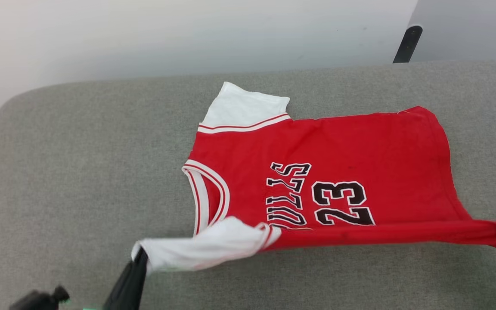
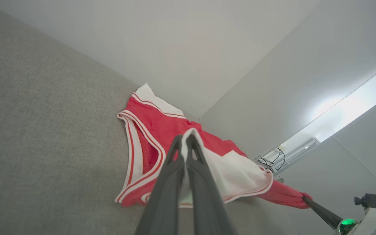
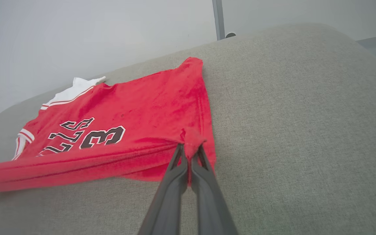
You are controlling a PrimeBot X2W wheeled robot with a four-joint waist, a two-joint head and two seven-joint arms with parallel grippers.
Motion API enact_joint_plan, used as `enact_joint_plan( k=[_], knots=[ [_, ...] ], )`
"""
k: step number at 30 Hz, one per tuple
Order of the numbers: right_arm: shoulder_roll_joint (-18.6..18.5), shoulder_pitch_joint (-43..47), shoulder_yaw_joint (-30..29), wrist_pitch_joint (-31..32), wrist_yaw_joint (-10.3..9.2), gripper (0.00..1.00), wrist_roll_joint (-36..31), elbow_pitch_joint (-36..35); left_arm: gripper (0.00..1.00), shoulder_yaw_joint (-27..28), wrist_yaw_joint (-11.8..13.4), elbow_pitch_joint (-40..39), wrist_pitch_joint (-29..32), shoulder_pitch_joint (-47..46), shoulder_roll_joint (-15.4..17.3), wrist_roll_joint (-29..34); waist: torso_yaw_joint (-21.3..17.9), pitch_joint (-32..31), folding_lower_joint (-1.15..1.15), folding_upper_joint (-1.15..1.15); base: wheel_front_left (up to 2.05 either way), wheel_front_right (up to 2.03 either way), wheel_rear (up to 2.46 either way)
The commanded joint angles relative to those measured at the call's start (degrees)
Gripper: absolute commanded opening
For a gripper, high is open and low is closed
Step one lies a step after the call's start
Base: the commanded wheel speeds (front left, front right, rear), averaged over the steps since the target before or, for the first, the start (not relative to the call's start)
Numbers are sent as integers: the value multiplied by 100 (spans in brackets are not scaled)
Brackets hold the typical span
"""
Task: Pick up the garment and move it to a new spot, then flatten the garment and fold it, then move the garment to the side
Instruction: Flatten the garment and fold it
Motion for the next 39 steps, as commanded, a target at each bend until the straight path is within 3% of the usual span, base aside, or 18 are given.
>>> enact_joint_plan(
  k=[1,8,18,23,33,34,35,36,37,38,39],
  knots=[
    [-2,-150,39,16,-10,0,-99,62,0,39,49,105,-12,-193,3,43,0,29,0,0,0,0,0],
    [172,-956,162,120,-10,0,-315,781,0,-128,10,777,50,-1081,-149,160,-1,232,0,0,0,0,0],
    [114,-1937,393,-93,-9,0,-458,1856,0,-413,-41,2561,92,-2587,-439,-3,124,724,0,0,0,0,0],
    [104,-2256,582,-345,-10,0,-430,2373,0,-458,-48,3279,-3,-2996,-583,-33,117,921,0,0,0,0,0],
    [2,-2562,896,-743,-9,0,-337,3004,0,-919,-46,4125,-67,-3354,-537,226,71,1031,0,0,0,0,0],
    [-3,-2587,936,-775,-10,0,-331,3037,9,-949,-47,4153,-67,-3366,-538,209,73,1015,0,0,0,0,0],
    [-19,-2598,985,-828,-9,2,-319,3054,31,-981,-46,4164,-62,-3382,-526,202,80,989,0,0,0,0,0],
    [-40,-2600,1012,-886,-9,33,-323,3067,48,-1021,-46,4168,-66,-3404,-497,214,87,960,0,0,0,0,0],
    [-57,-2591,1034,-942,-9,49,-320,3087,93,-1065,-46,4168,-69,-3432,-457,245,100,925,0,0,0,0,0],
    [-69,-2582,1058,-991,-9,94,-312,3098,100,-1129,-46,4161,-71,-3462,-402,281,110,889,0,0,0,0,0],
    [-81,-2575,1078,-1034,-9,100,-303,3103,100,-1208,-46,4143,-72,-3496,-342,320,121,848,0,0,0,0,0]
  ],
)
